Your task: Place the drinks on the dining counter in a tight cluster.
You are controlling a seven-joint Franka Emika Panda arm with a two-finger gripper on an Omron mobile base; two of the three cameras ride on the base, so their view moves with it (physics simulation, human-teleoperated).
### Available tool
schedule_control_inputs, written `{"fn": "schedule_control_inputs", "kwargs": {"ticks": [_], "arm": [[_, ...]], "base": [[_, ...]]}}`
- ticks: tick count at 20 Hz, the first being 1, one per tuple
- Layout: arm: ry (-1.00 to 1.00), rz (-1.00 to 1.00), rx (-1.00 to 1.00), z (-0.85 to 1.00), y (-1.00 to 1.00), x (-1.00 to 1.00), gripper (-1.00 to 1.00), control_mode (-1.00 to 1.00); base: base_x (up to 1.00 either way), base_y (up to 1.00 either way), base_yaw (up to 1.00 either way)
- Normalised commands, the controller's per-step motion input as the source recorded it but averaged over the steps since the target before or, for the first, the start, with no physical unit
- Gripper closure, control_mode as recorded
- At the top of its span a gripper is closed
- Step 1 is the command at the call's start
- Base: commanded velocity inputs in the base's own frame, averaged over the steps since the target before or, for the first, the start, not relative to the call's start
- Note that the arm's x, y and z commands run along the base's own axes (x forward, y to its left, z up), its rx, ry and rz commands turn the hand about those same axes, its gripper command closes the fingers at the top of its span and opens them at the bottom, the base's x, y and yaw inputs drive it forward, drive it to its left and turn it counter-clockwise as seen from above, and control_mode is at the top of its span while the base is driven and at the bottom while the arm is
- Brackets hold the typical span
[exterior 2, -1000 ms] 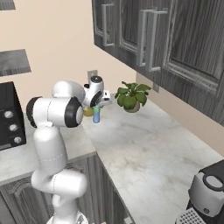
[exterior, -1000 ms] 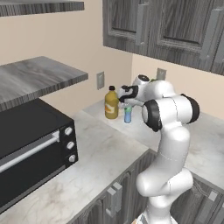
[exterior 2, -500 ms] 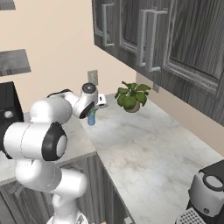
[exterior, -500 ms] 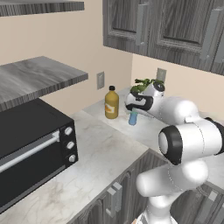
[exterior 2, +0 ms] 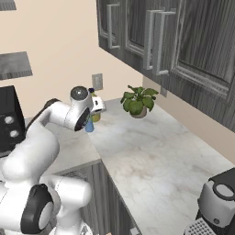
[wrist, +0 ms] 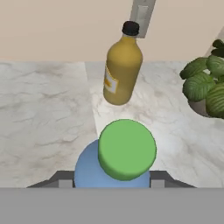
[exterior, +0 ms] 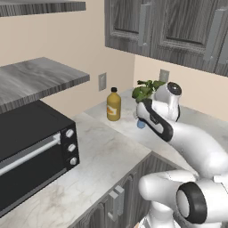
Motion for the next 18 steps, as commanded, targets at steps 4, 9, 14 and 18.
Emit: {"fn": "schedule_control_inputs", "kwargs": {"ticks": [4,9,14,18], "arm": [[0.01,0.02,-0.01,0.82,0.00,-0.85,1.00,-1.00],[0.00,0.04,0.00,0.71,0.00,-0.79,1.00,-1.00],[-0.01,0.02,0.00,0.44,0.00,-0.38,1.00,-1.00],[0.00,0.00,0.00,0.00,0.00,0.00,1.00,-1.00]], "base": [[0.00,0.00,0.00],[0.00,0.00,0.00],[0.00,0.00,0.00],[0.00,0.00,0.00]]}}
